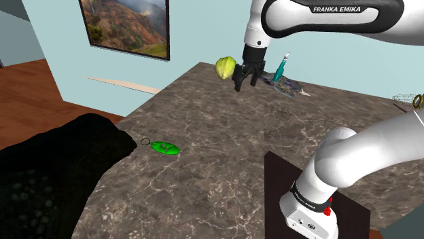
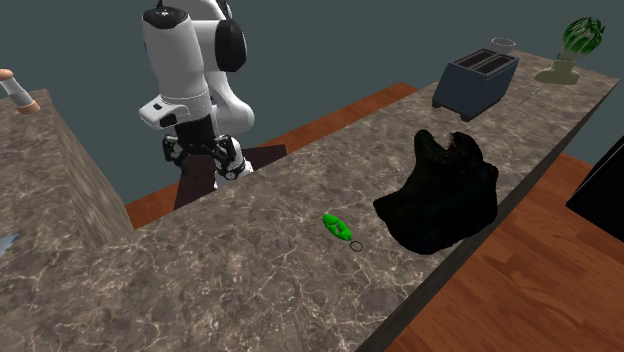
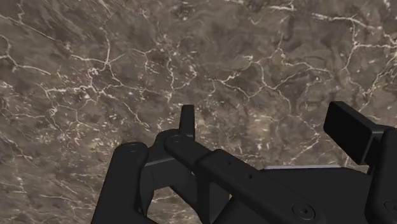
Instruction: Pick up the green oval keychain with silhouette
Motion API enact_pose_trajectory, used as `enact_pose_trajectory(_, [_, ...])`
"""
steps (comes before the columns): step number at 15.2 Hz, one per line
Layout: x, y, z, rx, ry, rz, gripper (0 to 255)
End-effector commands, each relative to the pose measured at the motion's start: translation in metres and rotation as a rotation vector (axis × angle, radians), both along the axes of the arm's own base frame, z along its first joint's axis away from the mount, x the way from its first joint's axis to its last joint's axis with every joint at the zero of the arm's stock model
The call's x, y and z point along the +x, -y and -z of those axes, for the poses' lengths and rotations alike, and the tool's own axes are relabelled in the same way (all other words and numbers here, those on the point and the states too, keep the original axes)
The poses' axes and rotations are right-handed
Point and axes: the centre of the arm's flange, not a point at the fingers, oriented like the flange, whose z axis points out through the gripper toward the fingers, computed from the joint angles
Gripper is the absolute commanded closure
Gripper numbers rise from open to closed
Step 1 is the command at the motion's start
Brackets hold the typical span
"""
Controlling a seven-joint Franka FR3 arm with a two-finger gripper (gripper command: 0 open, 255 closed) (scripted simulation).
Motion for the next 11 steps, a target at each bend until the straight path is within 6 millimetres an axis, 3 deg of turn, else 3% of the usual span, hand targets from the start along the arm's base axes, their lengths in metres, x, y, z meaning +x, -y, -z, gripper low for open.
enact_pose_trajectory(1, [0.013, -0.024, 0.009, 0.001, -0.001, -0.025, 0])
enact_pose_trajectory(11, [0.065, -0.134, 0.059, 0.003, -0.012, -0.148, 0])
